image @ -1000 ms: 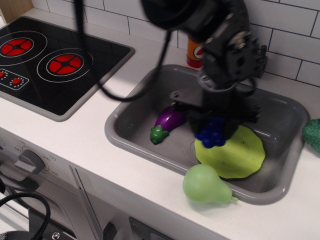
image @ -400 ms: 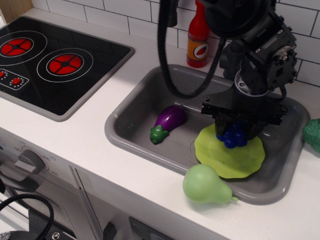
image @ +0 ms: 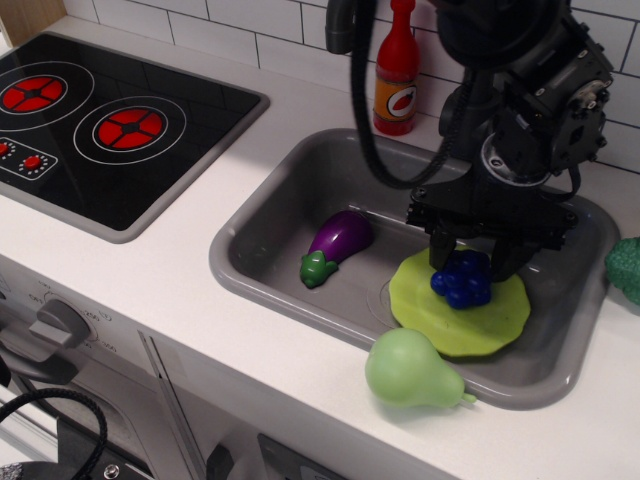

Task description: Put blueberries on plate sink

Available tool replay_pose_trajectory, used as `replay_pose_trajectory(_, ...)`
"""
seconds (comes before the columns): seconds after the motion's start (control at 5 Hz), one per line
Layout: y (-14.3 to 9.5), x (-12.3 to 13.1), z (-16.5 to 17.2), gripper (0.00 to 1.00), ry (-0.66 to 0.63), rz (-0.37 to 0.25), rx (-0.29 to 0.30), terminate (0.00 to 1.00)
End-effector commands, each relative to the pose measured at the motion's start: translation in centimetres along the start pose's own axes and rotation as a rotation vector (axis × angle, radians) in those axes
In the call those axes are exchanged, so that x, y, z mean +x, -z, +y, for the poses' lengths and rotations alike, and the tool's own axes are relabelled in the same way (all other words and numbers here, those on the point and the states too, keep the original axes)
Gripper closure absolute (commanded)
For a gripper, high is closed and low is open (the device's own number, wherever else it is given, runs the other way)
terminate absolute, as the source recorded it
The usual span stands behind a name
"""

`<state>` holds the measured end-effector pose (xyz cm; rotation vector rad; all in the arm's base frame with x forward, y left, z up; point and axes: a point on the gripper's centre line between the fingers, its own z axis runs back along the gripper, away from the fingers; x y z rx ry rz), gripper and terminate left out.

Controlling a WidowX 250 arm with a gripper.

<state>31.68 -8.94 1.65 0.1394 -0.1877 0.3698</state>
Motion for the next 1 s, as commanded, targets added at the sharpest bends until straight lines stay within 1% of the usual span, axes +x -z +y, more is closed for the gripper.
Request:
replay_pose_trajectory(0.0,-3.1,1.1,0.5,0.00,0.018,0.021,-0.059,0.00)
replay_pose_trajectory(0.2,-5.3,1.7,1.0,0.00,0.011,-0.018,-0.104,0.00)
replay_pose_trajectory(0.4,-8.4,2.6,1.6,0.00,0.022,-0.045,-0.177,0.00)
replay_pose_trajectory(0.6,-8.4,2.6,1.6,0.00,0.022,-0.045,-0.177,0.00)
replay_pose_trajectory(0.8,-8.4,2.6,1.6,0.00,0.022,-0.045,-0.177,1.00)
